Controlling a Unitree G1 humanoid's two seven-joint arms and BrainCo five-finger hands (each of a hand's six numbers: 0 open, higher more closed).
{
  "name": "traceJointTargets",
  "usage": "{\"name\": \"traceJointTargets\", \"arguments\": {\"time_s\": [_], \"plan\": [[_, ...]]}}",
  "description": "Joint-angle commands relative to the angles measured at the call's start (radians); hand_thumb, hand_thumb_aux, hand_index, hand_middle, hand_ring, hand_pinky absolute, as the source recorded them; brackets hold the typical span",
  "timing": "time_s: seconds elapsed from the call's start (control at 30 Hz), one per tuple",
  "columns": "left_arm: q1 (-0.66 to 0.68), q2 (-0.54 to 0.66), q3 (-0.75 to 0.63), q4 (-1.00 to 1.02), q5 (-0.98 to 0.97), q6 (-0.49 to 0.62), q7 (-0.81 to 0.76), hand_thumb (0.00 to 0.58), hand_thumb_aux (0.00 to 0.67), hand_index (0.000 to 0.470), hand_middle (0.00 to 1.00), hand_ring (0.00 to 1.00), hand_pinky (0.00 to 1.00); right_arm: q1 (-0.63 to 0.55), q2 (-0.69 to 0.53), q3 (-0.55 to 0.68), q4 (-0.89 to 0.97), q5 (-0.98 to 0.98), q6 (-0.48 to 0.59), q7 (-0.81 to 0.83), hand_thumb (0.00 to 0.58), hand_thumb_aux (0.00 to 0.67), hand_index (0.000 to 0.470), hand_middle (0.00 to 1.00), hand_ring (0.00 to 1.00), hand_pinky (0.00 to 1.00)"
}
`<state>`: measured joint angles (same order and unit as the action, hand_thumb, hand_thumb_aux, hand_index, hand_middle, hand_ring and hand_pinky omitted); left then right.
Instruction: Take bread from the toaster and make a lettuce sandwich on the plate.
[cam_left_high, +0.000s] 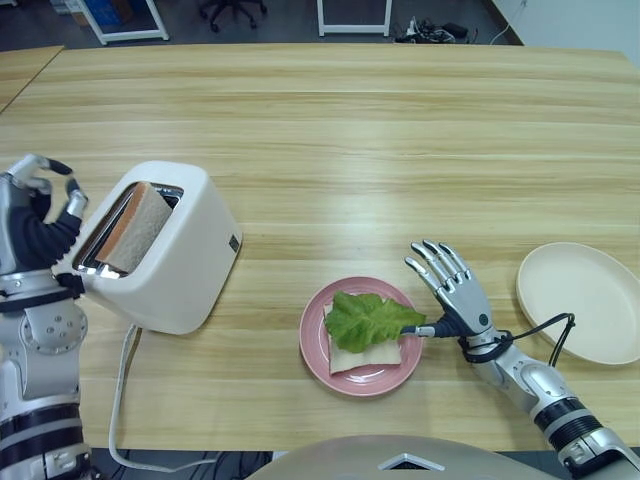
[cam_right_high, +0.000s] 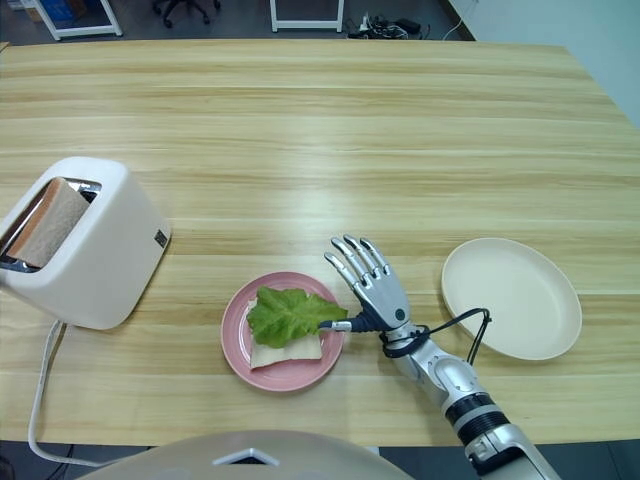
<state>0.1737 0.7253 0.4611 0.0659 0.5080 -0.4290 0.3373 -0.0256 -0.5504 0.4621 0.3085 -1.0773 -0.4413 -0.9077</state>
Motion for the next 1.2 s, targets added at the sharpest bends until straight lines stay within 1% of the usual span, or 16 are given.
{"name": "traceJointTargets", "arguments": {"time_s": [0.03,0.1,0.23,0.4,0.53,0.77,0.83,0.9,0.93,1.0,1.03,1.07,1.1,1.13,1.2], "plan": [[0.084,0.003,0.038,-0.08,0.042,0.036,-0.028,0.0,0.0,0.0,0.0,0.0,0.0,0.0,-0.012,0.01,0.001,-0.004,-0.005,0.012,0.0,0.0,0.0,0.0,0.0,0.0],[0.112,0.007,0.062,-0.102,0.053,0.052,-0.04,0.0,0.0,0.0,0.0,0.0,0.0,-0.004,-0.012,0.014,0.005,-0.006,-0.008,0.014,0.0,0.0,0.0,0.0,0.0,0.0],[0.163,0.027,0.066,-0.094,0.09,0.078,-0.078,0.0,0.0,0.0,0.0,0.0,0.0,-0.011,-0.015,0.024,0.007,-0.009,-0.012,0.023,0.0,0.0,0.0,0.0,0.0,0.0],[0.187,0.044,0.063,-0.079,0.105,0.097,-0.111,0.0,0.0,0.0,0.0,0.0,0.0,-0.011,-0.02,0.026,0.007,-0.009,-0.012,0.028,0.0,0.0,0.0,0.0,0.0,0.0],[0.188,0.066,0.04,-0.053,0.129,0.104,-0.126,0.0,0.0,0.0,0.0,0.0,0.0,-0.014,-0.019,0.03,0.012,-0.01,-0.012,0.033,0.0,0.0,0.0,0.0,0.0,0.0],[0.142,0.106,-0.015,-0.004,0.161,0.108,-0.137,0.0,0.0,0.0,0.0,0.0,0.0,-0.019,-0.018,0.033,0.016,-0.01,-0.011,0.037,0.0,0.0,0.0,0.0,0.0,0.0],[0.156,0.112,-0.023,-0.001,0.156,0.103,-0.154,0.036,0.021,0.015,0.0,0.0,0.0,-0.019,-0.019,0.034,0.014,-0.008,-0.012,0.039,0.0,0.0,0.0,0.0,0.0,0.0],[0.179,0.115,-0.024,-0.008,0.148,0.093,-0.173,0.058,0.034,0.024,0.0,0.0,0.0,-0.019,-0.021,0.035,0.015,-0.007,-0.013,0.038,0.0,0.0,0.0,0.0,0.0,0.0],[0.193,0.119,-0.027,-0.012,0.143,0.085,-0.184,0.096,0.058,0.041,0.0,0.0,0.0,-0.019,-0.022,0.035,0.016,-0.007,-0.013,0.038,0.0,0.0,0.0,0.0,0.0,0.0],[0.209,0.13,-0.031,-0.018,0.138,0.074,-0.199,0.062,0.037,0.026,0.0,0.0,0.0,-0.018,-0.022,0.036,0.016,-0.007,-0.014,0.039,0.0,0.0,0.0,0.0,0.0,0.0],[0.211,0.134,-0.032,-0.018,0.136,0.072,-0.203,0.092,0.055,0.039,0.0,0.0,0.0,-0.017,-0.022,0.035,0.015,-0.007,-0.014,0.039,0.0,0.0,0.0,0.0,0.0,0.0],[0.212,0.138,-0.032,-0.017,0.135,0.071,-0.207,0.16,0.1,0.07,0.0,0.0,0.0,-0.017,-0.022,0.035,0.014,-0.006,-0.014,0.039,0.0,0.0,0.0,0.0,0.0,0.0],[0.214,0.145,-0.033,-0.013,0.133,0.067,-0.213,0.385,0.281,0.197,0.0,0.0,0.0,-0.016,-0.022,0.035,0.014,-0.006,-0.013,0.039,0.0,0.0,0.0,0.0,0.0,0.0],[0.216,0.151,-0.035,-0.008,0.127,0.059,-0.218,0.58,0.67,0.47,0.0,0.0,0.0,-0.016,-0.021,0.035,0.013,-0.006,-0.013,0.04,0.0,0.0,0.0,0.0,0.0,0.0],[0.22,0.161,-0.039,0.0,0.123,0.031,-0.213,0.58,0.67,0.47,0.0,0.0,0.0,-0.014,-0.022,0.034,0.011,-0.005,-0.013,0.04,0.0,0.0,0.0,0.0,0.0,0.0]]}}
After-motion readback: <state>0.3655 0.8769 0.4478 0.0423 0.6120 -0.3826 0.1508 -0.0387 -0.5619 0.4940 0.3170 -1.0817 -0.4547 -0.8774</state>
